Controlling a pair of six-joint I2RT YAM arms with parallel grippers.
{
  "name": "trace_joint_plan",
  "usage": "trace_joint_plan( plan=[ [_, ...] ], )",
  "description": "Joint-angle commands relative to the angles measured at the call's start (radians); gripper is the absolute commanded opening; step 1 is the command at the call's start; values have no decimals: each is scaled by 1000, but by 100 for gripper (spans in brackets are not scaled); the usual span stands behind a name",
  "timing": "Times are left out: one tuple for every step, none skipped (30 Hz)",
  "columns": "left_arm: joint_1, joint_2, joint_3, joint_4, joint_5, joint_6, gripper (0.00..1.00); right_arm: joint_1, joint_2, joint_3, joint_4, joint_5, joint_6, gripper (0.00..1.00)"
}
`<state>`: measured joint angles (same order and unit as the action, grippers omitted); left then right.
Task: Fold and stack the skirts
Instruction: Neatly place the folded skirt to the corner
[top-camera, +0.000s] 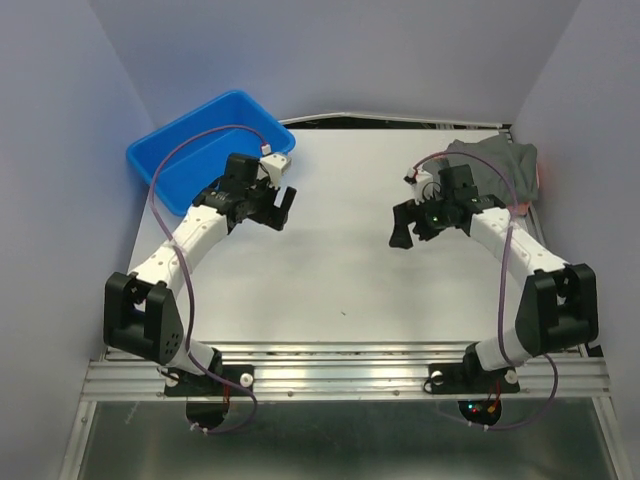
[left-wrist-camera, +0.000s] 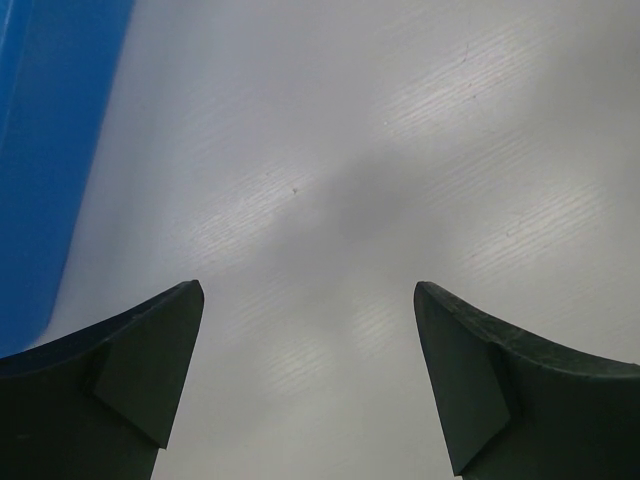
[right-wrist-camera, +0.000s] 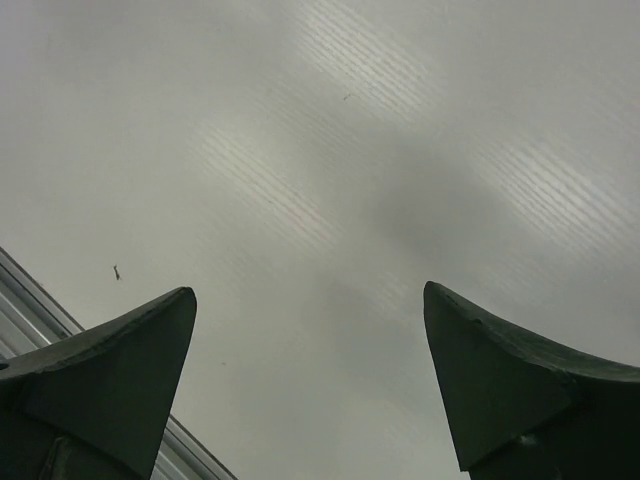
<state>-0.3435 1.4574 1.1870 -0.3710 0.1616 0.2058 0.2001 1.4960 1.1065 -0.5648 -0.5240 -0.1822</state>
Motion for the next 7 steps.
trace_joint_plan(
  plan=[
    [-25,-39,-24,-22,-16,14,99,2,-95,-53,72,-1,16,100],
    [-32,-38,-29,-19,-22,4,99,2,-103,-62,69,1,15,100],
    [-51,-40,-30,-14,-28,3,99,2,-108,-63,68,2,13,100],
    [-58,-42,-27,-11,-33,3,99,2,-120,-65,68,1,13,100],
    [-63,-43,-23,-8,-37,1,98,2,-123,-65,66,-2,12,100],
    [-66,-43,-15,-8,-40,1,99,2,-125,-62,62,-2,13,100],
    [-68,-39,11,-16,-39,6,98,2,-128,-60,60,-8,12,100]
  ],
)
